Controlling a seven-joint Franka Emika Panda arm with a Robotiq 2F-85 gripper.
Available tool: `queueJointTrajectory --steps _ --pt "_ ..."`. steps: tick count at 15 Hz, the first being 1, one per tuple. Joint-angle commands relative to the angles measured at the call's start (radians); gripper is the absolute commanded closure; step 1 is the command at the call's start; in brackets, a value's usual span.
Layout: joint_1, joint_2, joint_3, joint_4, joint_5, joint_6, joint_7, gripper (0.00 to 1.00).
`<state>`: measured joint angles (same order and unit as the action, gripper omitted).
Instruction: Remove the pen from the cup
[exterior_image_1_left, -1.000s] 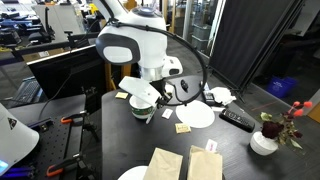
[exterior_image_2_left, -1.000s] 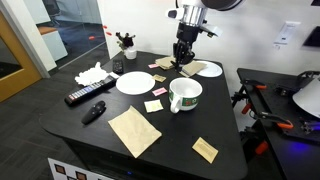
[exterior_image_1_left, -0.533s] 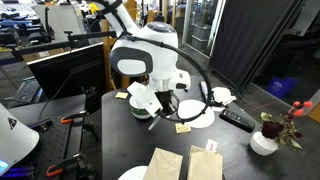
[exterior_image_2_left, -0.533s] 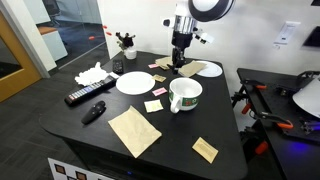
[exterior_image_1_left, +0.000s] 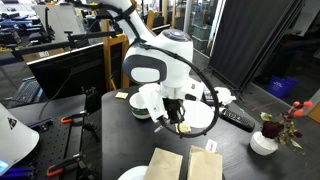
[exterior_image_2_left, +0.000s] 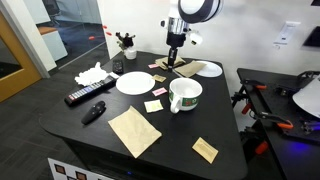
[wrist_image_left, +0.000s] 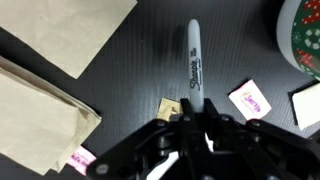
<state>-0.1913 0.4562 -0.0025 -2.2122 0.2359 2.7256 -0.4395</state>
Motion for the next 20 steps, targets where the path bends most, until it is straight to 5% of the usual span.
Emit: queueJointTrajectory --steps 1,12,13,15,20 --pt "-0.019 0.058 0.000 0.091 -0.026 -0.060 0.112 0.96" --pt "-0.054 0.137 -0.020 0.207 -0.009 -0.131 0.250 0.96" --pt "-0.058 0.138 -0.019 0.212 -0.008 -0.137 0.252 0.60" --pt "-0.065 0.143 -0.016 0.219 -0.005 -0.145 0.251 0.52" --pt "-0.064 0.115 -0.010 0.198 -0.005 -0.145 0.244 0.13"
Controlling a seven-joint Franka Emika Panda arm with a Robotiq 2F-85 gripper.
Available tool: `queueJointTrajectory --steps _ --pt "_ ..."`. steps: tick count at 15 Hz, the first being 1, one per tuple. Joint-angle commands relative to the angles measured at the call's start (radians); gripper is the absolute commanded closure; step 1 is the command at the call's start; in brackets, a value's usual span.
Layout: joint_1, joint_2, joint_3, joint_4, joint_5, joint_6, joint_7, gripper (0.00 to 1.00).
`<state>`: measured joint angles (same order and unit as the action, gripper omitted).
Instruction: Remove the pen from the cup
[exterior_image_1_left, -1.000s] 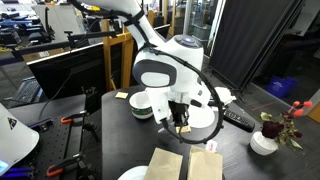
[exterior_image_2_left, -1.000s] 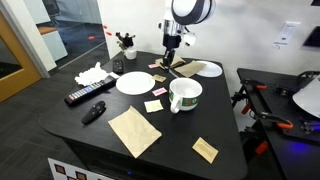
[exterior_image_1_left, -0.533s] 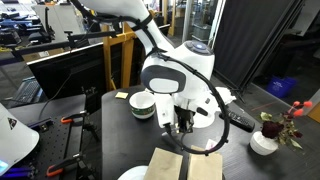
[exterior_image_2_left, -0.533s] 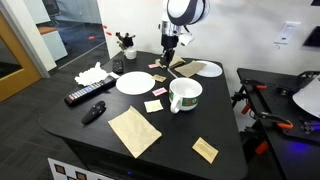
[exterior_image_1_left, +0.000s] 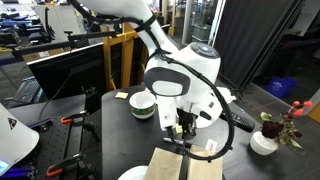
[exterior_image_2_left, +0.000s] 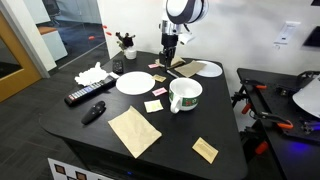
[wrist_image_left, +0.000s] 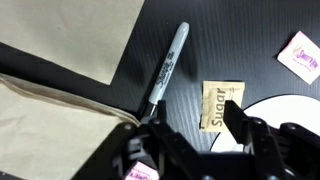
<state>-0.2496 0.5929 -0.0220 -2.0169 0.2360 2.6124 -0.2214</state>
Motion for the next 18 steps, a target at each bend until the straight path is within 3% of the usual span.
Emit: queueJointTrajectory --steps 1,3,12,18 --pt "-0.005 -0.046 0.010 -0.016 -0.007 -0.033 0.024 0.06" --pt "-0.004 -0.090 0.009 -0.049 -0.008 -0.035 0.023 0.00" --pt "-0.001 -0.402 -0.001 -0.280 0.011 -0.050 -0.028 0.00" --pt "0.021 -0.649 -0.030 -0.454 0.072 -0.076 -0.149 0.00"
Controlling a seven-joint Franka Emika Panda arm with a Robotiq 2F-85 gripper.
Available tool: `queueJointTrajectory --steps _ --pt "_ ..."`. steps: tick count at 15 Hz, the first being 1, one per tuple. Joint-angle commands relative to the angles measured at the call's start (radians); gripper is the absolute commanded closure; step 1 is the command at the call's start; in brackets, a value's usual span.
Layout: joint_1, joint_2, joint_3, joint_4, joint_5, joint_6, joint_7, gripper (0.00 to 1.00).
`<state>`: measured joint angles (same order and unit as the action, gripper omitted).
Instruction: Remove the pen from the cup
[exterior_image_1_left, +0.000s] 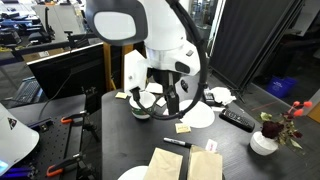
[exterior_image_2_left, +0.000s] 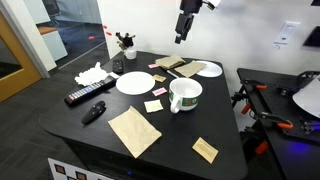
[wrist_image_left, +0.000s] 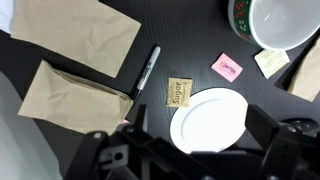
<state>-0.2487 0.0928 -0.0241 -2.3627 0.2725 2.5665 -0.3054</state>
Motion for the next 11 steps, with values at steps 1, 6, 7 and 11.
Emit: queueJointTrajectory --steps 1,6,7,11 --pt "0.028 -0.185 -0.037 -0.132 0.053 -0.032 -0.096 0.00" --pt "0.084 -0.222 -0.100 -0.157 0.047 -0.019 -0.147 0.00" --pt "0.093 -0.248 -0.112 -0.175 0.045 -0.025 -0.157 0.00" --pt "0.104 -0.281 -0.123 -0.199 0.043 -0.027 -0.167 0.00"
